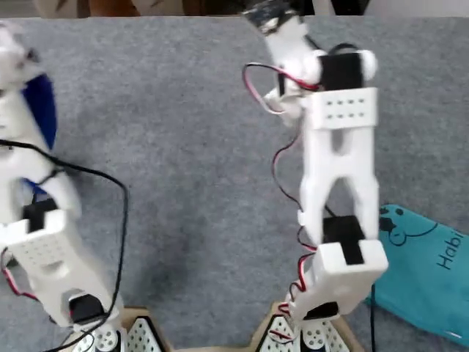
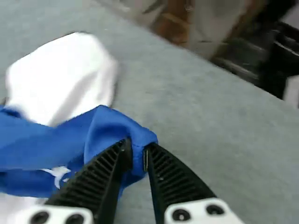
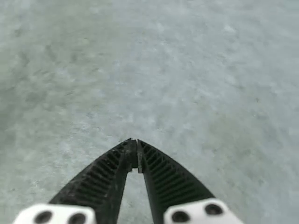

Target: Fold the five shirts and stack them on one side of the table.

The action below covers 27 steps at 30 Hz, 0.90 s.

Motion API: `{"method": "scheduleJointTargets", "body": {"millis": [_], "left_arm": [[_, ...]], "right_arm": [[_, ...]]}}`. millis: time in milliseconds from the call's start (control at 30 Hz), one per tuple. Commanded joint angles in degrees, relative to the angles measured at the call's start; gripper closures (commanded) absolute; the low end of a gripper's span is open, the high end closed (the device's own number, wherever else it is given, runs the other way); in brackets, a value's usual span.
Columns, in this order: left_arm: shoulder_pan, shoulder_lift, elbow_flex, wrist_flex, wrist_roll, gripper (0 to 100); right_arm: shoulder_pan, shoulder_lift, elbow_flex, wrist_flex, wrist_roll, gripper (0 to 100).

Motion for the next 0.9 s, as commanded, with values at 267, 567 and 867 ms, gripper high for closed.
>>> {"method": "scheduleJointTargets", "body": {"millis": [267, 567, 867], "left_arm": [[31.30, -3.56, 7.82, 0.53, -3.60, 98], [48.53, -3.56, 18.37, 0.44, -4.40, 98], [32.70, -4.18, 17.05, 0.62, -1.76, 78]], "right_arm": [[12.53, -15.16, 12.79, 0.79, 9.05, 99.0], [19.82, -18.95, 15.78, 0.62, 12.75, 99.0], [17.54, -18.95, 15.87, 0.62, 13.27, 99.0]]}}
